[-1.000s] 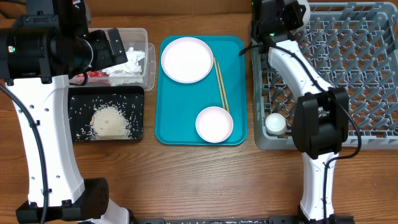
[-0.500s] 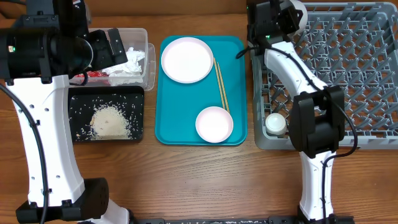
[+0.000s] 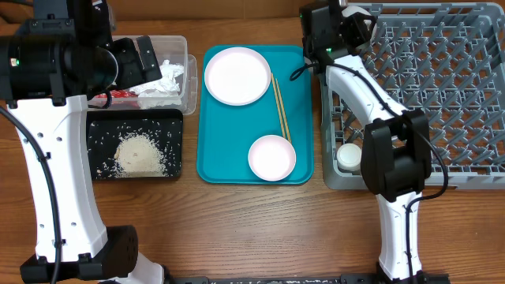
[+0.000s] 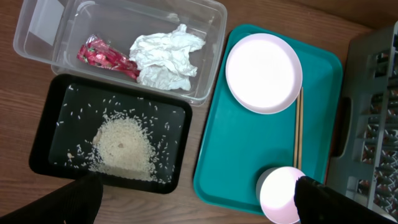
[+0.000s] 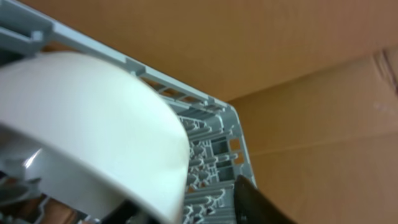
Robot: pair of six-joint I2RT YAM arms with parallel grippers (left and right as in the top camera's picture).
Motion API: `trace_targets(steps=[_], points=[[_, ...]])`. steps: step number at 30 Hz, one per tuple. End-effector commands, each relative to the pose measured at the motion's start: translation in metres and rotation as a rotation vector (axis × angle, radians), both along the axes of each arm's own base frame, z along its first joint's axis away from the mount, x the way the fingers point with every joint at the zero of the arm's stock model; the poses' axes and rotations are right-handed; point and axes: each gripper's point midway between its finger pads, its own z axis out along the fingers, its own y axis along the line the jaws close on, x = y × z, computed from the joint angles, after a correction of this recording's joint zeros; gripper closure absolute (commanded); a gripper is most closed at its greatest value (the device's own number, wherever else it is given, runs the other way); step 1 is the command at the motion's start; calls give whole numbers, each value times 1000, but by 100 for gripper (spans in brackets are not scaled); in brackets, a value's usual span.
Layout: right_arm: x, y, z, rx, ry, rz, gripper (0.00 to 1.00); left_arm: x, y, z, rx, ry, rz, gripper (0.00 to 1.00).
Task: Sort waste into correct bins and load items into the dishwasher
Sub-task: 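Carry the grey bowl to the rack's back left and release it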
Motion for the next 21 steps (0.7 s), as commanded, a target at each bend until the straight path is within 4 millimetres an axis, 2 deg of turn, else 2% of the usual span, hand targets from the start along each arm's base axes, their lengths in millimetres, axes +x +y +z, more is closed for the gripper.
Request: trace_targets(steps=[1,11,18,21], points=[[-2,20,0,-4,-11,23,51,1,3,0,22,-1,-7,0],[-8,65,2,-9,-17,93,35,1,3,0,22,-1,-7,0],[-8,76,6,6,-39,110,26,1,3,0,22,-1,-7,0],[-8,76,21,45,-93,97,23,1,3,0,22,-1,-7,0]])
